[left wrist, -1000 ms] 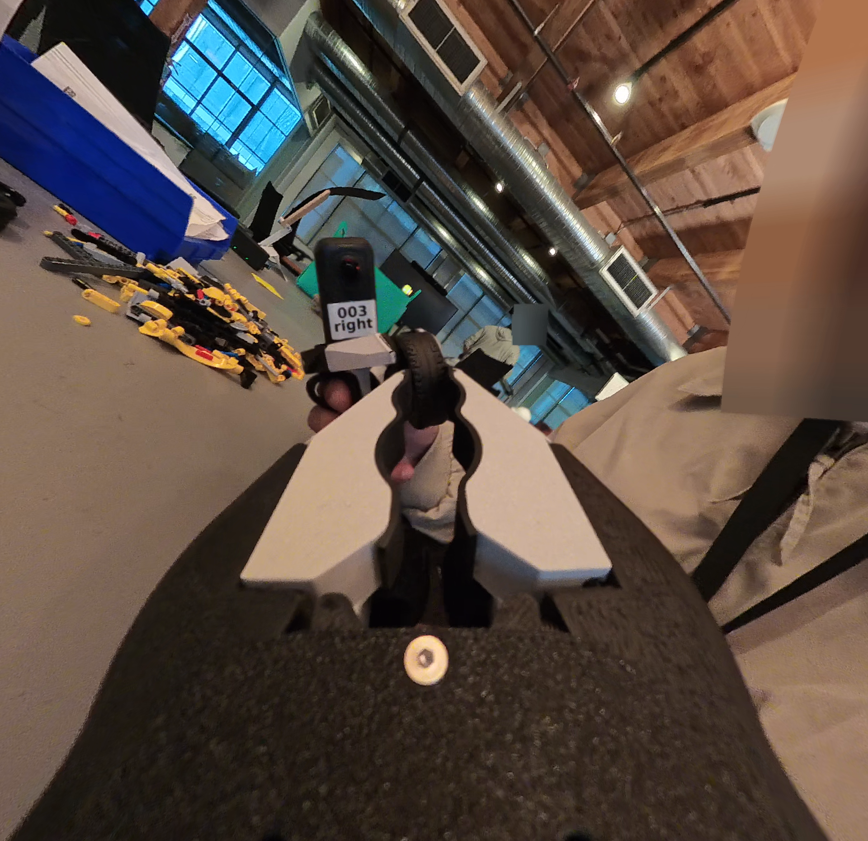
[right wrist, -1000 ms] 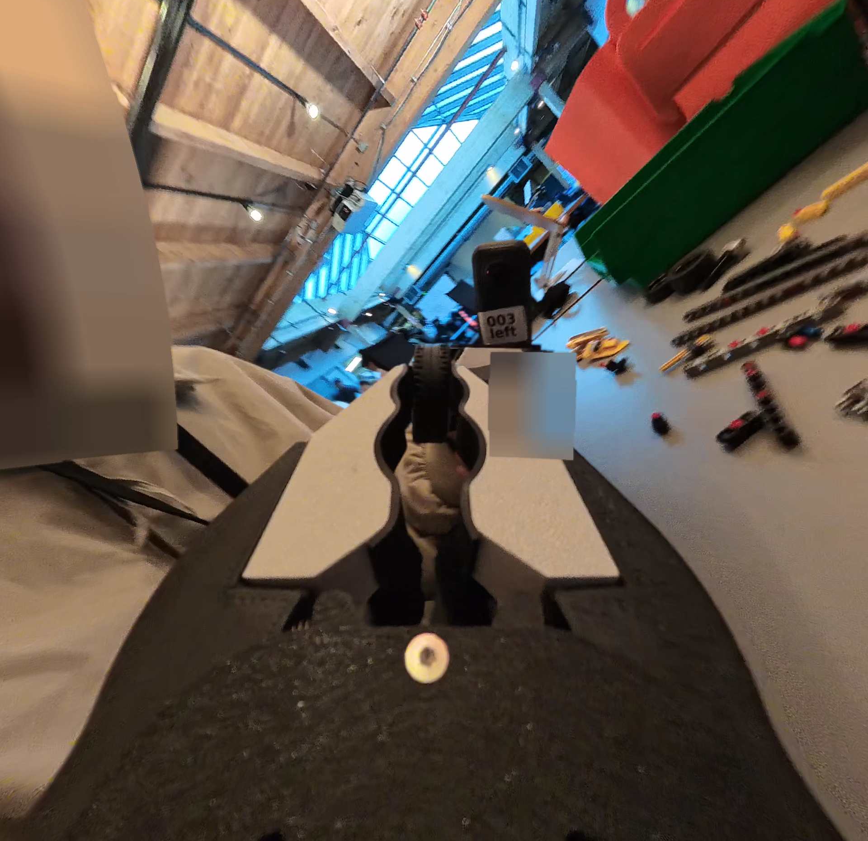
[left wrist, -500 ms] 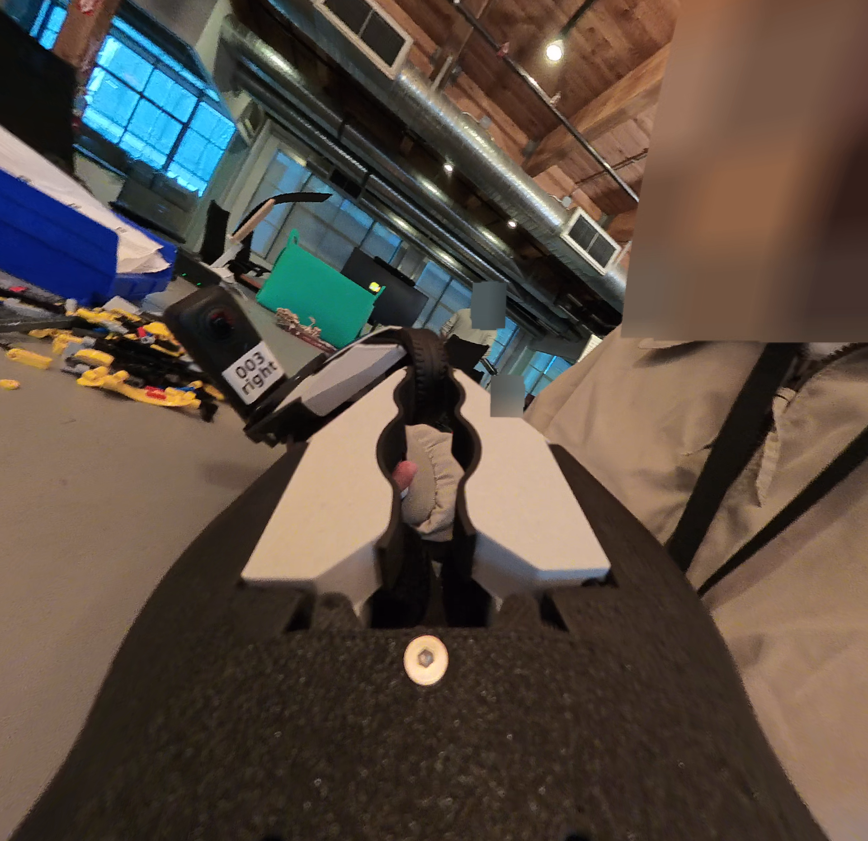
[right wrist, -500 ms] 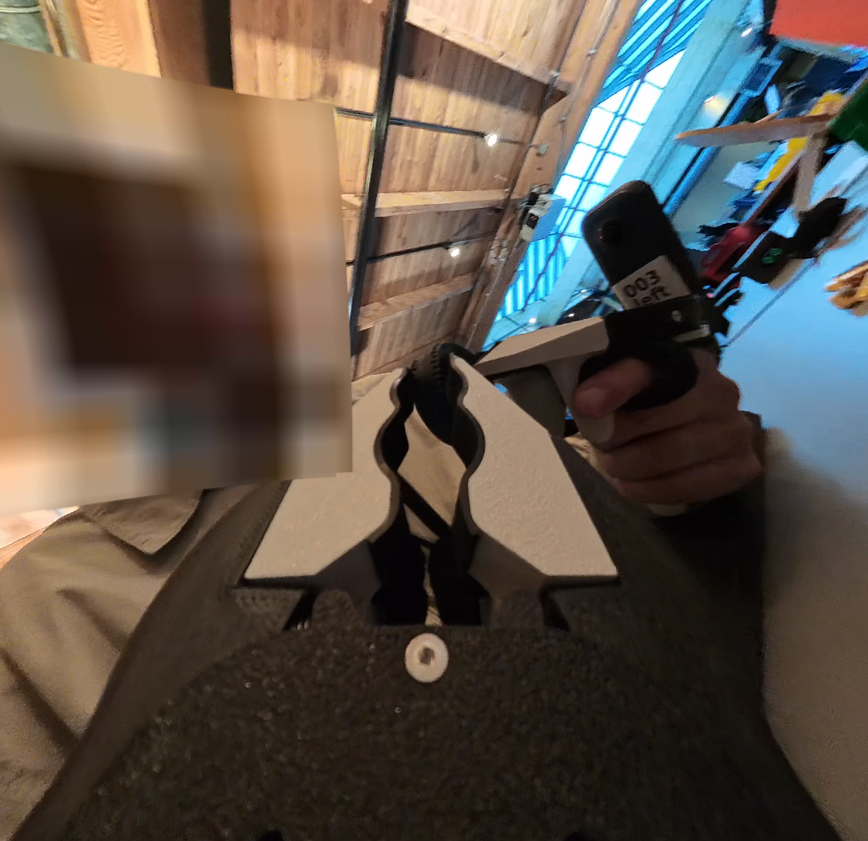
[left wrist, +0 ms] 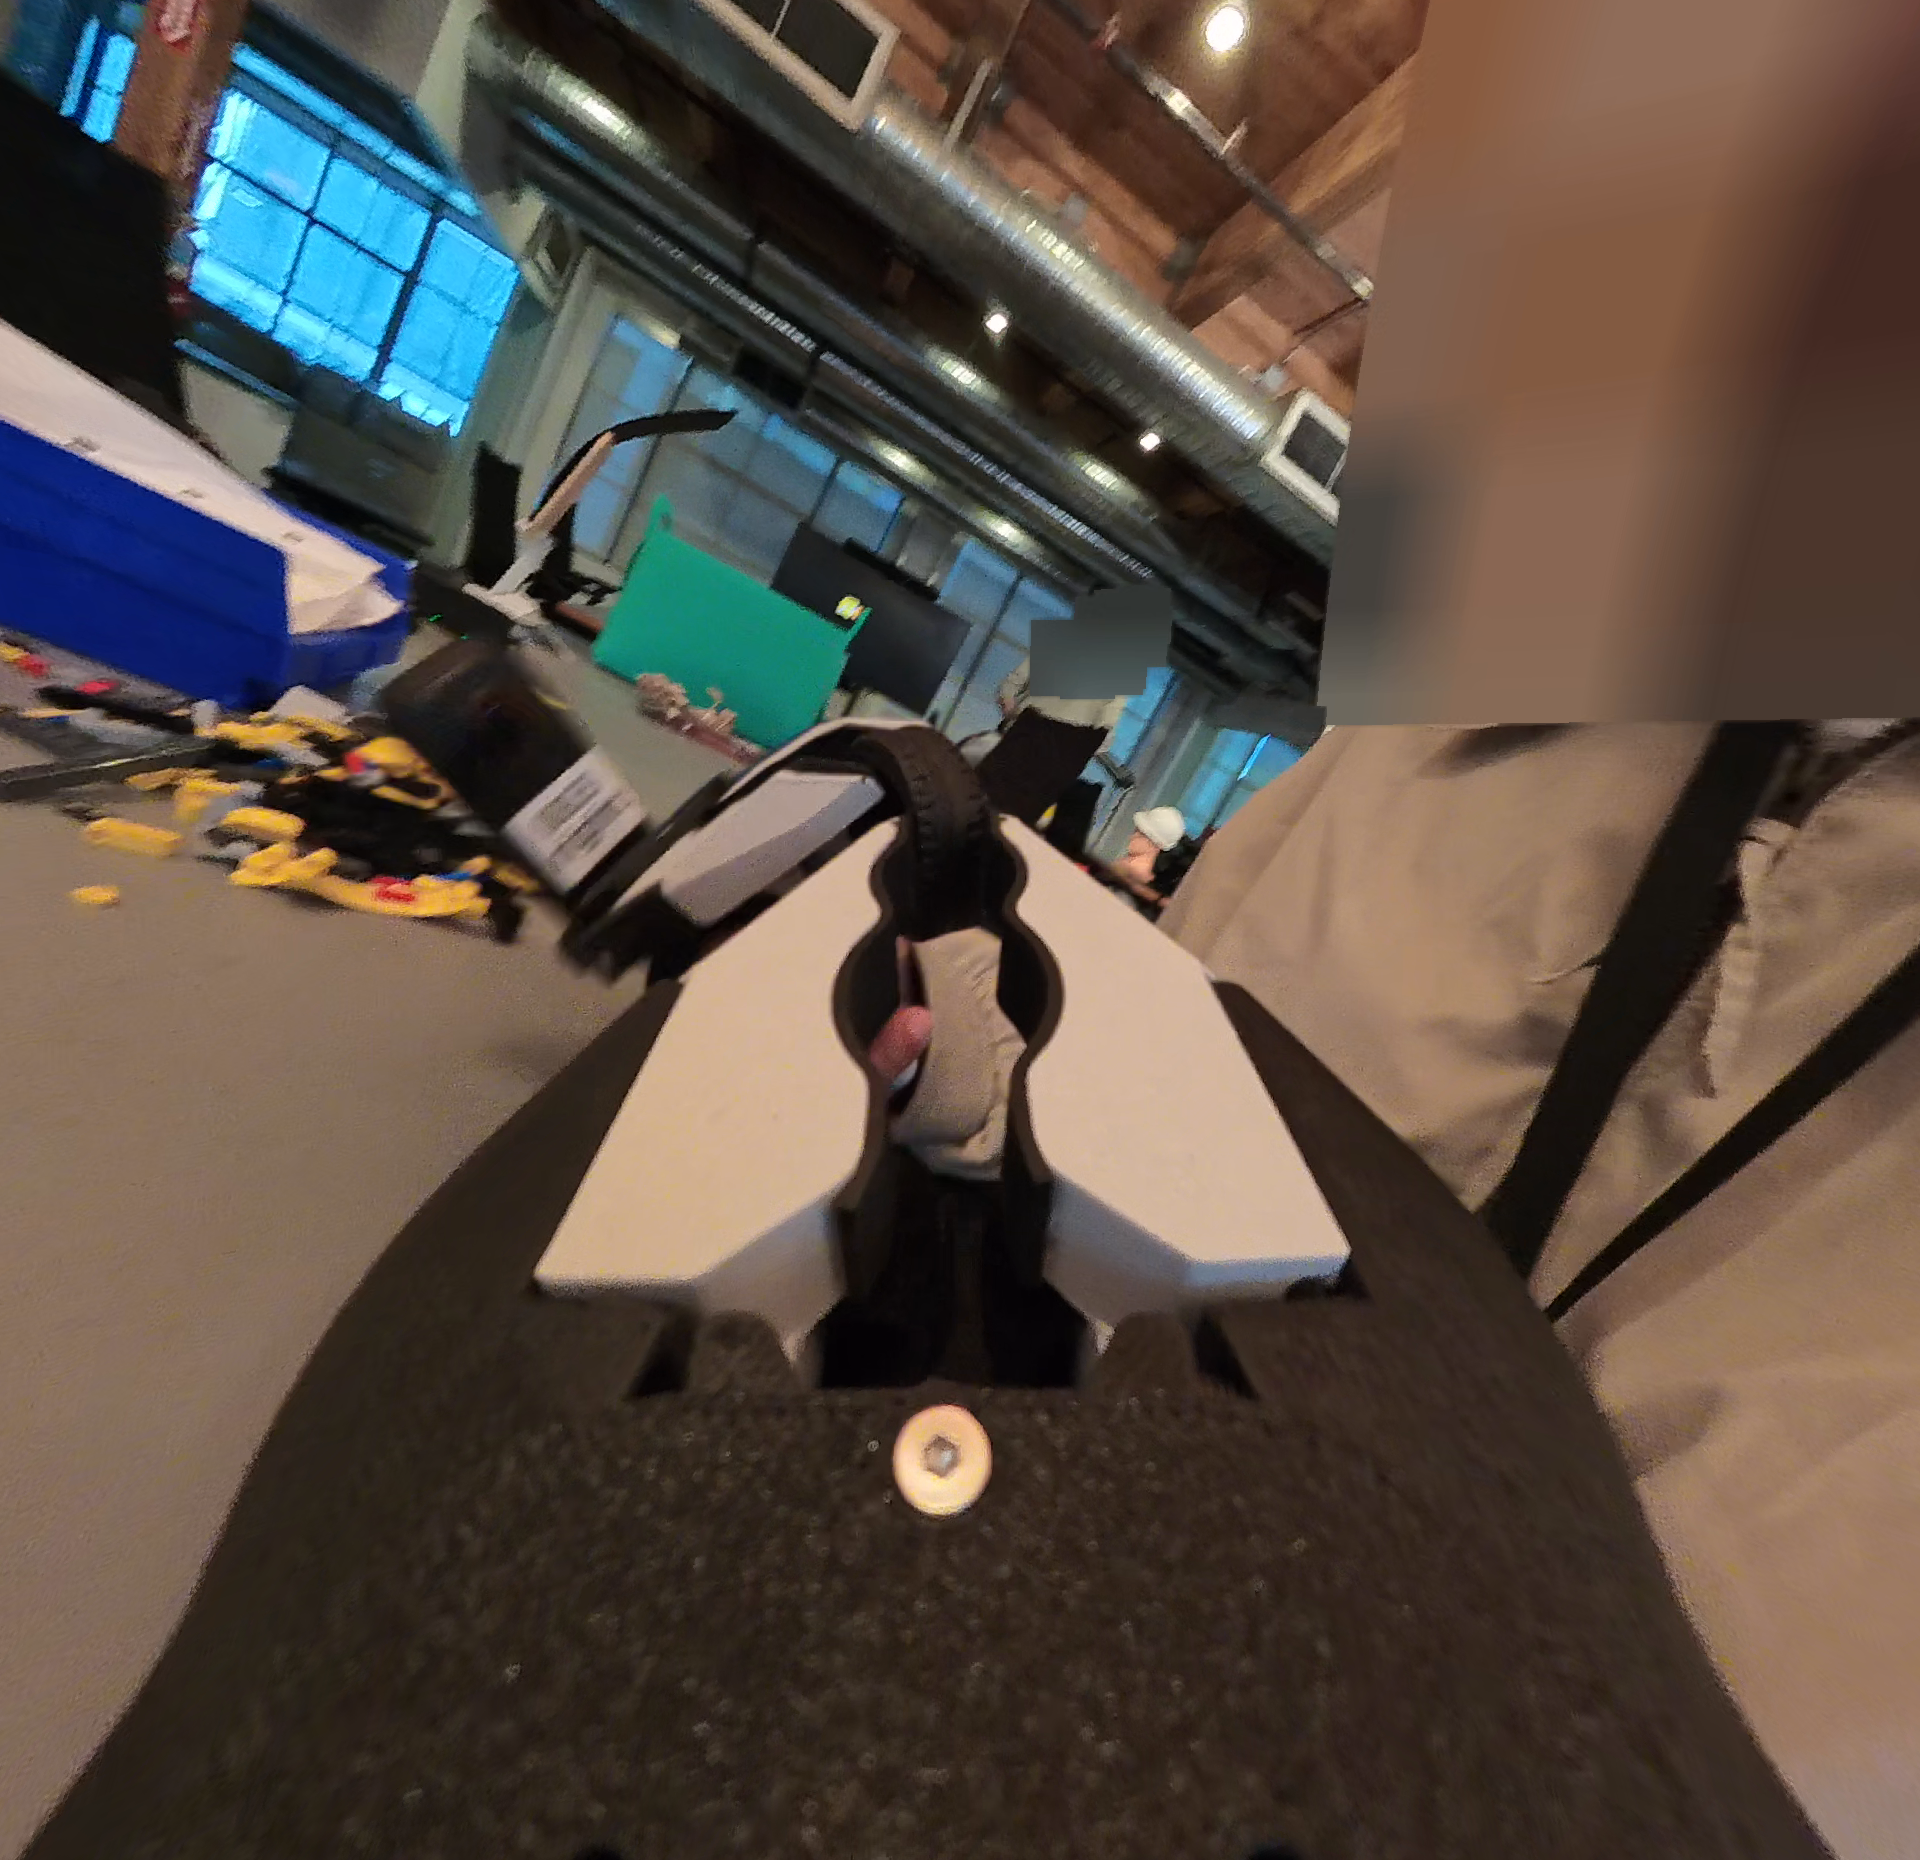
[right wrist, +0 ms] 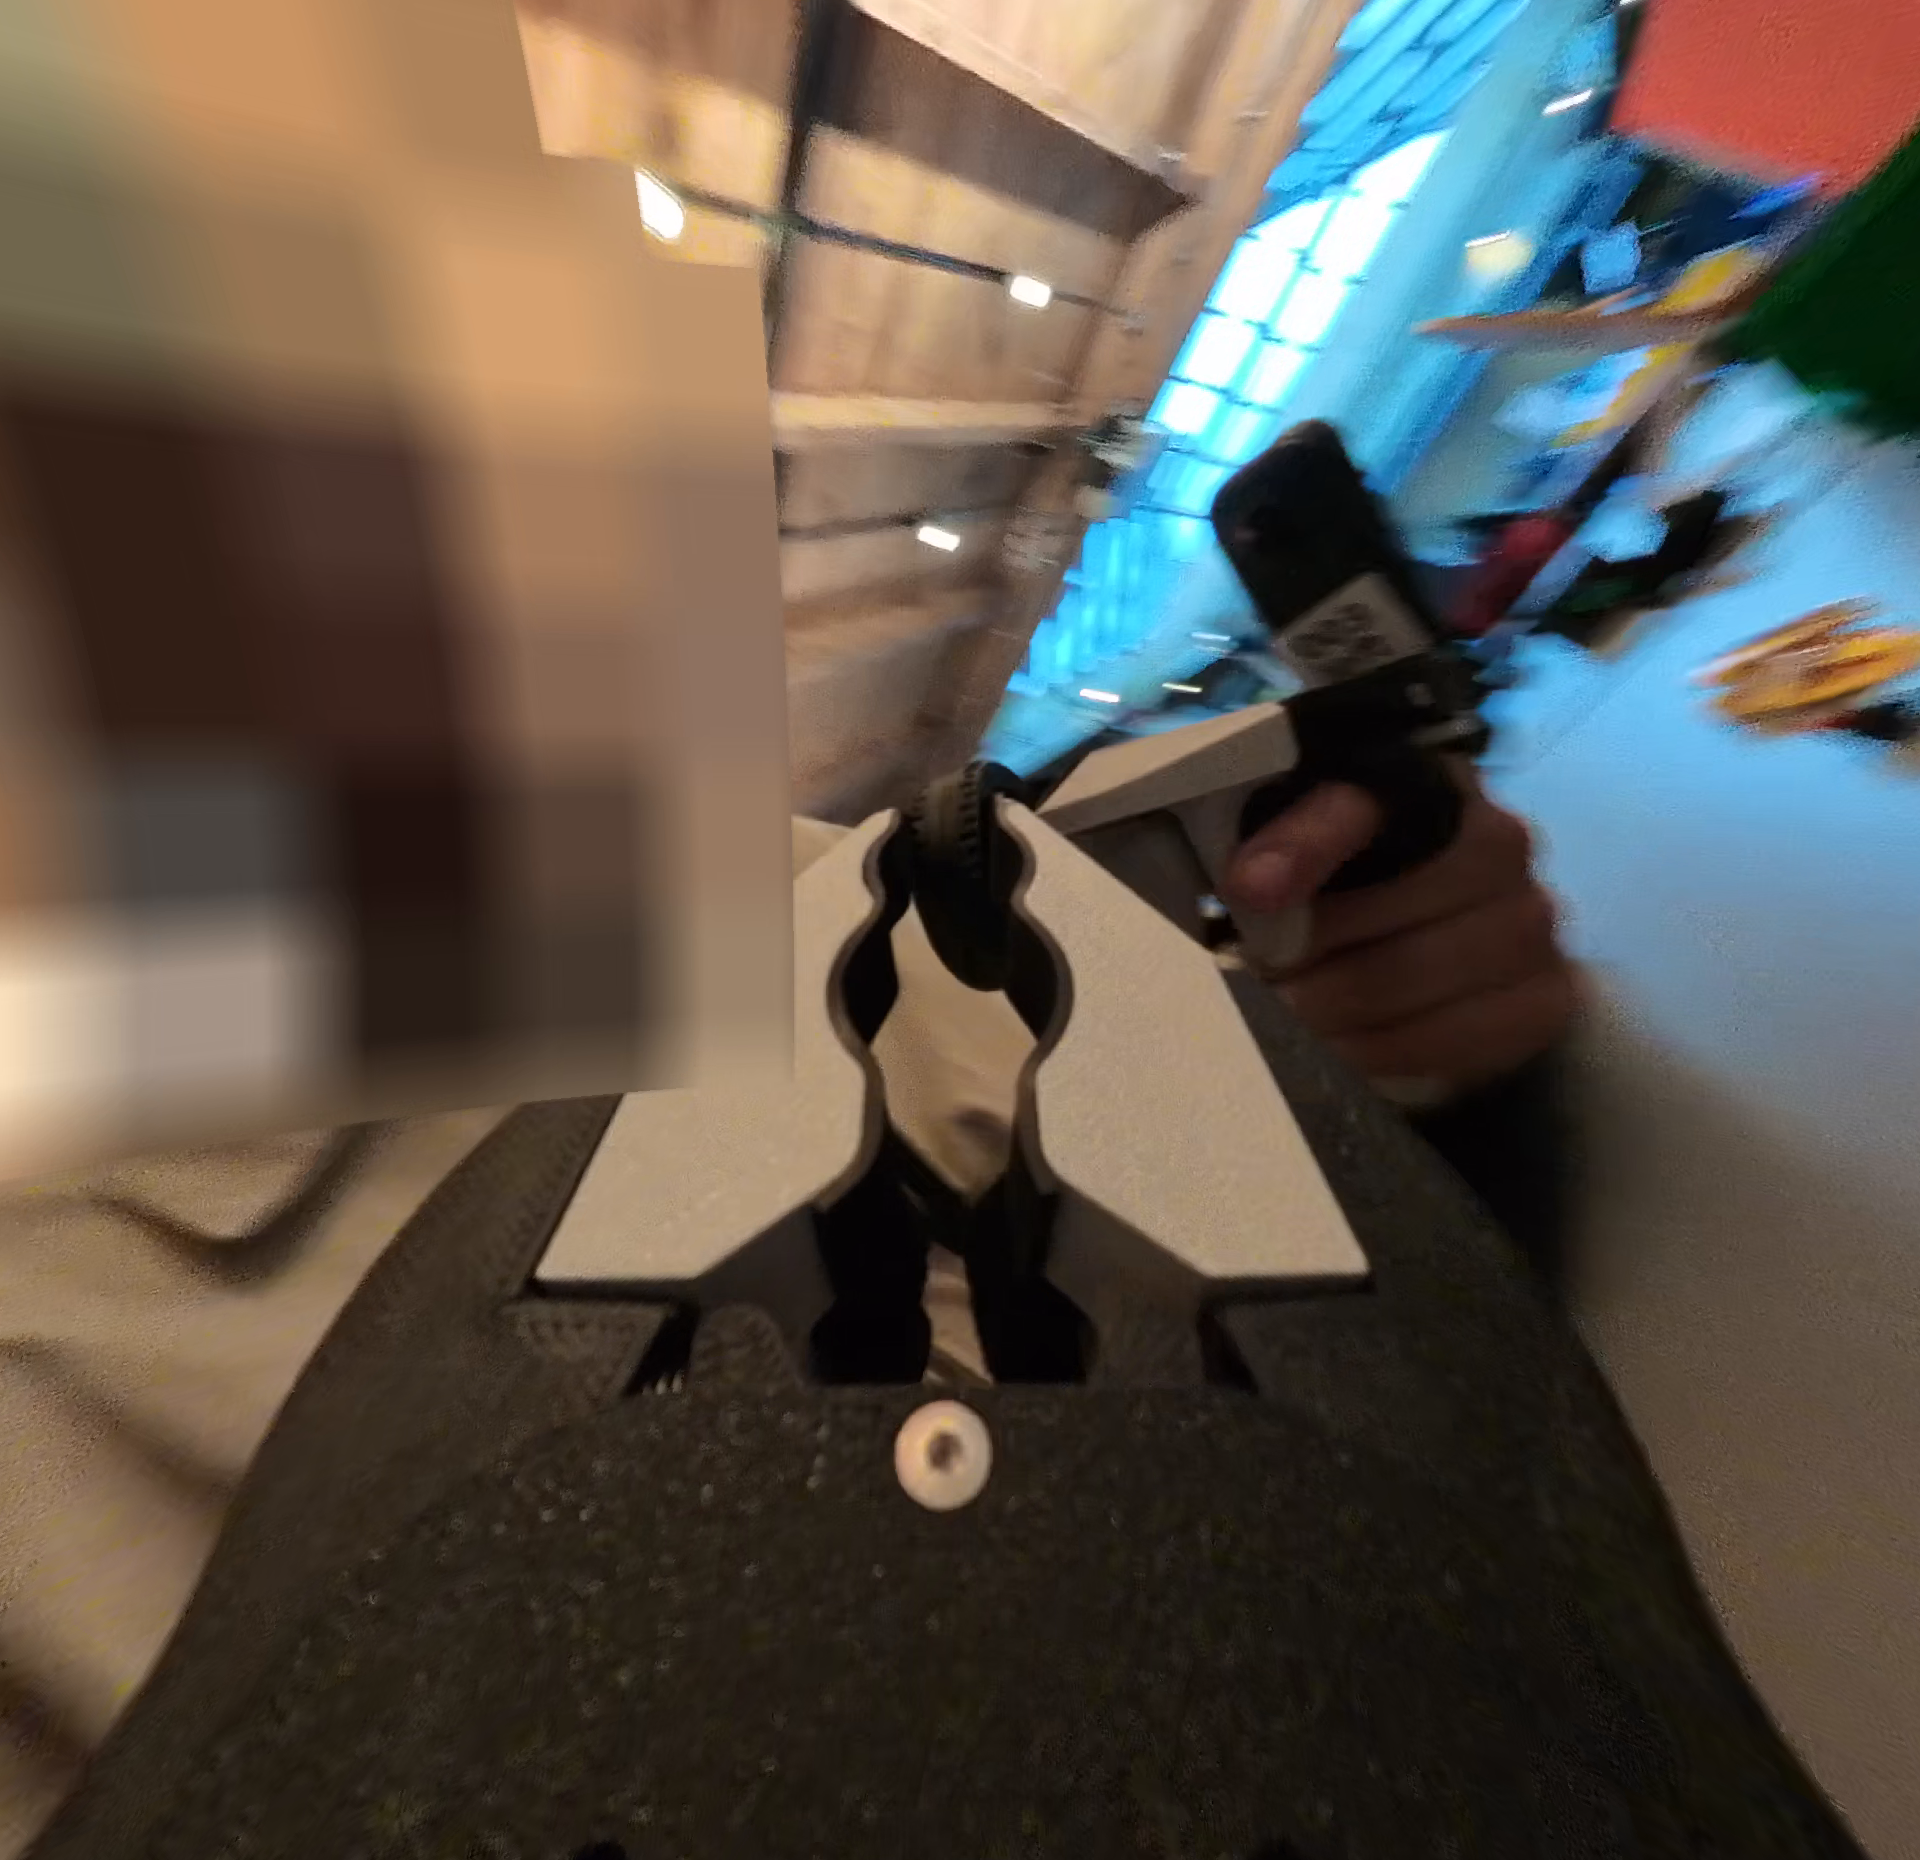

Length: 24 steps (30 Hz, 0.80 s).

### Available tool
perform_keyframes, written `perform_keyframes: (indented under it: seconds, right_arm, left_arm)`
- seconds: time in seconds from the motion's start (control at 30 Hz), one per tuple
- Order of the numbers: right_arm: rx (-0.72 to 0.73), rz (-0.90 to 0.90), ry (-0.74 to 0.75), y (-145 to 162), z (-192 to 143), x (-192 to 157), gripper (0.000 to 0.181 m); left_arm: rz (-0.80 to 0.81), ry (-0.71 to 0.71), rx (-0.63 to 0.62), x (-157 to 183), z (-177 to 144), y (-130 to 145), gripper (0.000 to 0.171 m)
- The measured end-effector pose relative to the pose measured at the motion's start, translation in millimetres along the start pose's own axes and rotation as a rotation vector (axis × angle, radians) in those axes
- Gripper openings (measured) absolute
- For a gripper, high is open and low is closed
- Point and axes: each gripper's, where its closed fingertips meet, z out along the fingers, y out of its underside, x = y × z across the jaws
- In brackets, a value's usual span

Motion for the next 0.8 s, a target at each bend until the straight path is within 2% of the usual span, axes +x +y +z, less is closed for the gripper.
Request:
perform_keyframes:
  seconds: [0.03,0.1,0.17,0.23,0.4,0.5,0.57,0.63,0.7,0.77,0.8]
  right_arm:
    - [-0.048,-0.094,0.094,2,-1,3,0.014]
    - [-0.145,-0.175,0.175,9,-3,0,0.014]
    - [-0.220,-0.151,0.176,18,-3,-5,0.014]
    - [-0.236,-0.069,0.091,25,3,-13,0.014]
    - [-0.175,0.243,-0.279,34,13,-27,0.012]
    - [-0.199,0.240,-0.293,34,14,-30,0.013]
    - [-0.104,0.172,-0.166,13,8,-13,0.014]
    - [-0.049,-0.016,0.132,-8,-8,15,0.016]
    - [-0.045,-0.358,0.452,-26,-27,31,0.020]
    - [-0.048,-0.738,0.654,-42,-37,27,0.037]
    - [-0.101,-0.931,0.758,-44,-41,28,0.036]
  left_arm:
    - [-0.001,-0.007,-0.016,-2,-1,1,0.012]
    - [-0.039,0.025,-0.026,1,0,4,0.012]
    - [-0.061,0.082,-0.037,7,3,7,0.012]
    - [-0.056,0.157,-0.032,20,5,7,0.012]
    - [-0.062,0.307,-0.012,46,8,5,0.011]
    - [-0.062,0.301,0.003,47,8,3,0.011]
    - [-0.089,0.163,0.038,19,2,-3,0.011]
    - [-0.112,-0.014,0.056,-14,-5,-5,0.011]
    - [-0.135,-0.134,0.078,-36,-11,-6,0.012]
    - [-0.161,-0.225,0.088,-53,-18,-6,0.012]
    - [-0.170,-0.264,0.092,-59,-21,-5,0.012]
